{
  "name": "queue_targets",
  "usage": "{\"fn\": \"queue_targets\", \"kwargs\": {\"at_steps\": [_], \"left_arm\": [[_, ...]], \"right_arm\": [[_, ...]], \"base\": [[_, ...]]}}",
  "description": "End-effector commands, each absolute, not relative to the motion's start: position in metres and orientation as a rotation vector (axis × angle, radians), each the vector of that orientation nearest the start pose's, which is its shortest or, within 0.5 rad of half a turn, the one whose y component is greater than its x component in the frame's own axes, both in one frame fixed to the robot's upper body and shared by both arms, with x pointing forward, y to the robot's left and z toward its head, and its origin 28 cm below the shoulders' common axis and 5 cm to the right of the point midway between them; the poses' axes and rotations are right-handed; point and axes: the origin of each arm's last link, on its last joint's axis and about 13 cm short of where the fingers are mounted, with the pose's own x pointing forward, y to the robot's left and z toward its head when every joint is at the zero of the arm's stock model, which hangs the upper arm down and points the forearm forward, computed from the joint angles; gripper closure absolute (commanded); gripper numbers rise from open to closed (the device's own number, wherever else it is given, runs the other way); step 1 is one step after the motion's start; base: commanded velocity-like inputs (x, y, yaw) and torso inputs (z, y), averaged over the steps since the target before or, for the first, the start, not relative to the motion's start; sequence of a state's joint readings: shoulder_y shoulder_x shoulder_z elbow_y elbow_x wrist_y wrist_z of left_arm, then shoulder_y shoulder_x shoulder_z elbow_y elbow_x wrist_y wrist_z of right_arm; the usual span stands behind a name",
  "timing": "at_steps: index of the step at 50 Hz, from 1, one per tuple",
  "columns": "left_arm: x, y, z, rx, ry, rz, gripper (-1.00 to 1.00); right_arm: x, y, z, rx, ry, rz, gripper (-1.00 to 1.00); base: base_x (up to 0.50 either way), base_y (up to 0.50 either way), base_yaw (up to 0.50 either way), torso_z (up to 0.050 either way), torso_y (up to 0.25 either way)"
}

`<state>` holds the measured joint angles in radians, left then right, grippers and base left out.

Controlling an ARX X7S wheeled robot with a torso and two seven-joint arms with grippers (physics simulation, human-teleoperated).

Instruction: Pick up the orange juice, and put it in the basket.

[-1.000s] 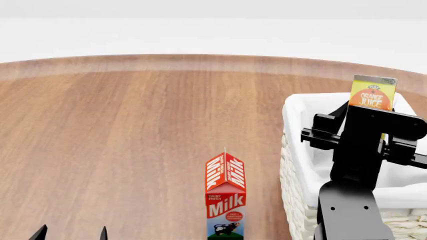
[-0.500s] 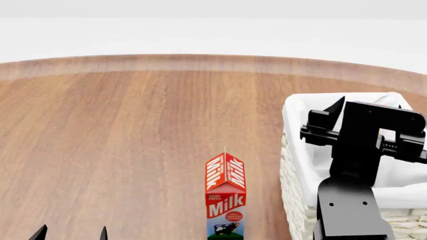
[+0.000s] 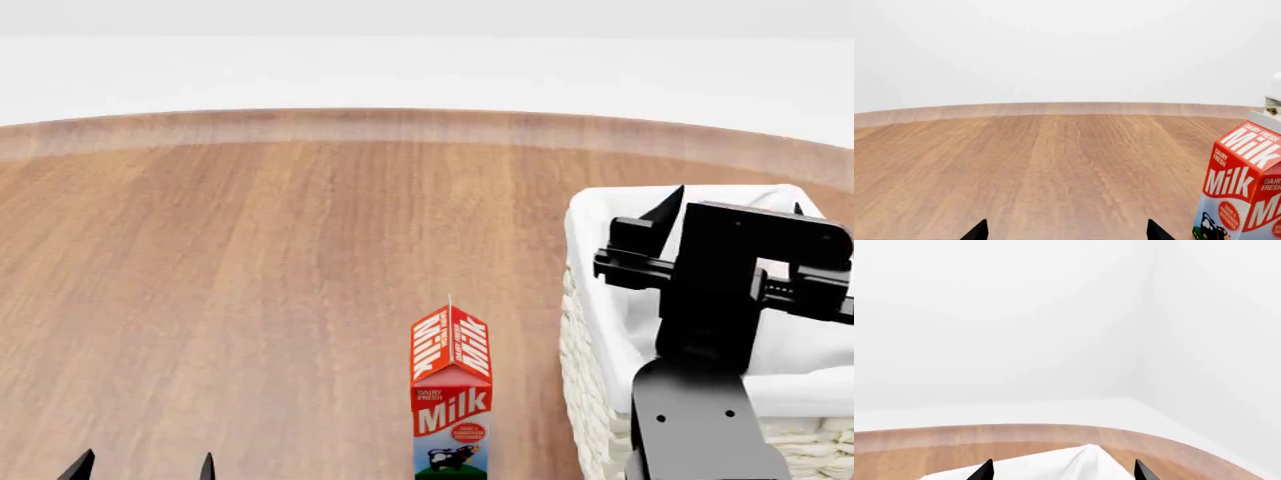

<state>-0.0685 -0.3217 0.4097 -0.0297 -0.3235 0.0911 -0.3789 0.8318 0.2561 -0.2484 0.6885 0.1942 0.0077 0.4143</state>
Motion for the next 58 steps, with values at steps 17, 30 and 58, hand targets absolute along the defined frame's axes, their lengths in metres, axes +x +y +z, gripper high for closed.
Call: {"fn": "queue_targets", "kwargs": {"at_steps": [17, 30, 58], "left_arm": [[0.211, 0.205, 0.013, 0.000, 0.000, 0.000, -1.00], [0.211, 0.205, 0.013, 0.000, 0.000, 0.000, -1.00], [0.211, 0.205, 0.013, 0.000, 0.000, 0.000, -1.00]], "right_arm": [[0.336, -0.147, 0.140, -0.130, -0.260, -0.328, -1.00], [0.318, -0.140, 0.150, -0.127, -0.308, -0.291, -1.00], [0.261, -0.117, 0.148, -0.076, -0.385, -0.176, -1.00]], "base": [[0.00, 0.00, 0.00, 0.000, 0.000], [0.00, 0.00, 0.00, 0.000, 0.000], [0.00, 0.00, 0.00, 0.000, 0.000]]}}
